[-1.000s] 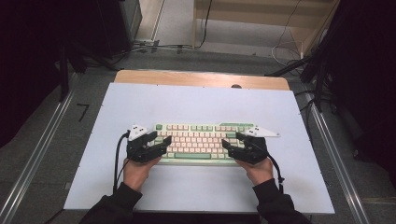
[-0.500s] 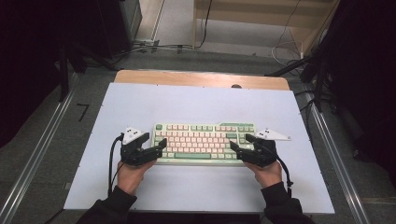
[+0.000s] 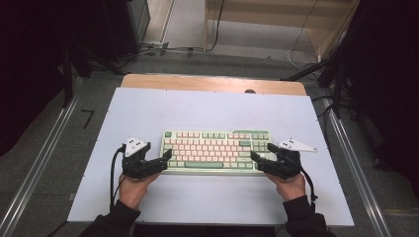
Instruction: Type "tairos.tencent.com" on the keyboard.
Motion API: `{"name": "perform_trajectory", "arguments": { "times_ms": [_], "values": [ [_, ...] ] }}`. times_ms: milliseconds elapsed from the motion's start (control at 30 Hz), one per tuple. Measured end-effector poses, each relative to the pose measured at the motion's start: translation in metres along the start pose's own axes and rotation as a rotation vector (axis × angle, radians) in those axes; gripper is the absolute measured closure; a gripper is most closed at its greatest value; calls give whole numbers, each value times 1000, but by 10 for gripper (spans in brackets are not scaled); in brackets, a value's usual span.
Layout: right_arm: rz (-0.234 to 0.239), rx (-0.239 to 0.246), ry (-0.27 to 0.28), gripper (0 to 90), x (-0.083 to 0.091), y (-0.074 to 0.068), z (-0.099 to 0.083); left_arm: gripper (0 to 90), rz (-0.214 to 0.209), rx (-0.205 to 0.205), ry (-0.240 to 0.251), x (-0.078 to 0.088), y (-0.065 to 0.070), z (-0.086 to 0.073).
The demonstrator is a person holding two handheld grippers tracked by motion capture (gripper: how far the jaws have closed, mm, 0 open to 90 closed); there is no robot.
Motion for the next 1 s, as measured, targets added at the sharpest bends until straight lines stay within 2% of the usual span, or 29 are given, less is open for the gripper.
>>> {"name": "perform_trajectory", "arguments": {
  "times_ms": [433, 600, 1000],
  "values": [
    [-27, -19, 9, 234, 10, 14, -6, 203, 36, 19, 10, 7, -11, -5],
    [-44, -28, 11, 218, 14, 22, -9, 203, 36, 20, 12, 11, -13, -6],
    [-97, -78, 21, 189, 28, 45, -17, 183, 61, 27, 19, 24, -19, -11]
  ]
}}
Point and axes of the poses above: each handheld gripper's, and its own axes: x roughly backward along the jaws, z roughly out of its top, y roughly to its right, the point moved 2 cm from there along -x, roughly forward along the jaws, and after that the axes turned 11 degrees about -z, right-handed, at the moved point
